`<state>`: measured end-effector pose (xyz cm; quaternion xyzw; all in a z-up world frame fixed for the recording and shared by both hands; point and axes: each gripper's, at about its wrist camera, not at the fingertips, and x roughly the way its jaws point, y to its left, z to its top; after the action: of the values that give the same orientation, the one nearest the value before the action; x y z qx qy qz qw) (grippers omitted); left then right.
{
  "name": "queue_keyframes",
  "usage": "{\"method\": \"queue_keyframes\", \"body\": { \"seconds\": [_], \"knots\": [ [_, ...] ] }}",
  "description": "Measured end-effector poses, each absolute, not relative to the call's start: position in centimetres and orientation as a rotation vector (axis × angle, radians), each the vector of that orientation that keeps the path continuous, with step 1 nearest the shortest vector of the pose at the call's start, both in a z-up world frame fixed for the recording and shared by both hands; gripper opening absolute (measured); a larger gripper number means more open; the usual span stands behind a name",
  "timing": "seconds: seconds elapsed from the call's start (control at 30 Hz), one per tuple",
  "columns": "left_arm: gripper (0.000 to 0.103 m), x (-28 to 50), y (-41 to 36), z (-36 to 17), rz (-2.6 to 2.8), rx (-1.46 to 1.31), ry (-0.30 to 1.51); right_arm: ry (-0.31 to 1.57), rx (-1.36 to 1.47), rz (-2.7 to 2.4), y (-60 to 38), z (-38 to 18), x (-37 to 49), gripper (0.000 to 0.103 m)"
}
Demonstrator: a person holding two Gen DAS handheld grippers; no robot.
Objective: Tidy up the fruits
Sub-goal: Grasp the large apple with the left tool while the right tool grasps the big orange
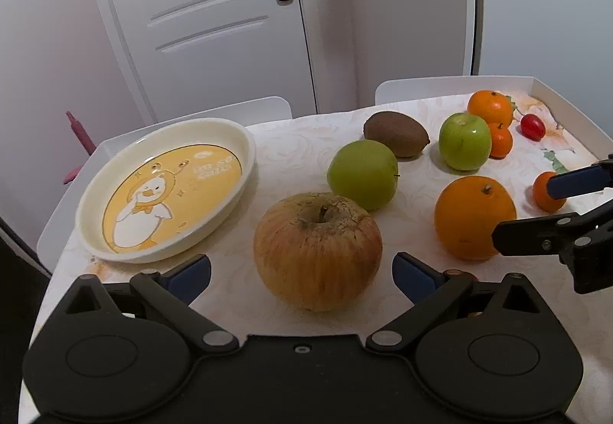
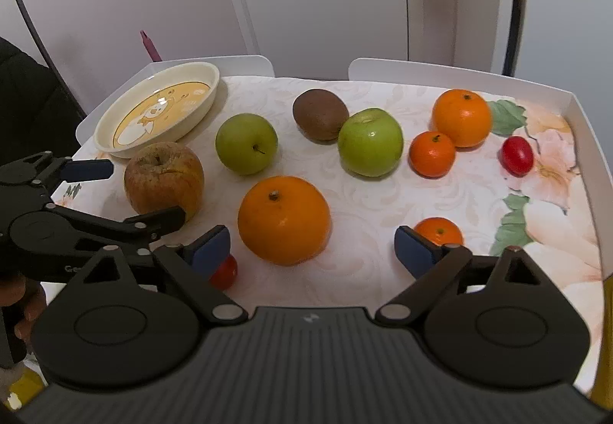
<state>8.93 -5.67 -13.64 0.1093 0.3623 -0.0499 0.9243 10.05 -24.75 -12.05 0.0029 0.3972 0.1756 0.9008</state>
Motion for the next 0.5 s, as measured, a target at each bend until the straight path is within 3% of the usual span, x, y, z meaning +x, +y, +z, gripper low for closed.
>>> {"method": "queue_keyframes", "body": {
  "seconds": [0.37, 0.5],
  "knots": [
    [0.079, 9.9, -5.9, -14.6, -0.166, 0.235, 0.761, 0.828, -0.014, 0.419, -23.9, -13.0, 11.1, 0.091],
    [0.078, 9.9, -5.9, -14.6, -0.173, 0.236, 0.757, 0.832, -0.011, 0.422, -23.8, -13.3, 11.2, 0.09]
  ]
}}
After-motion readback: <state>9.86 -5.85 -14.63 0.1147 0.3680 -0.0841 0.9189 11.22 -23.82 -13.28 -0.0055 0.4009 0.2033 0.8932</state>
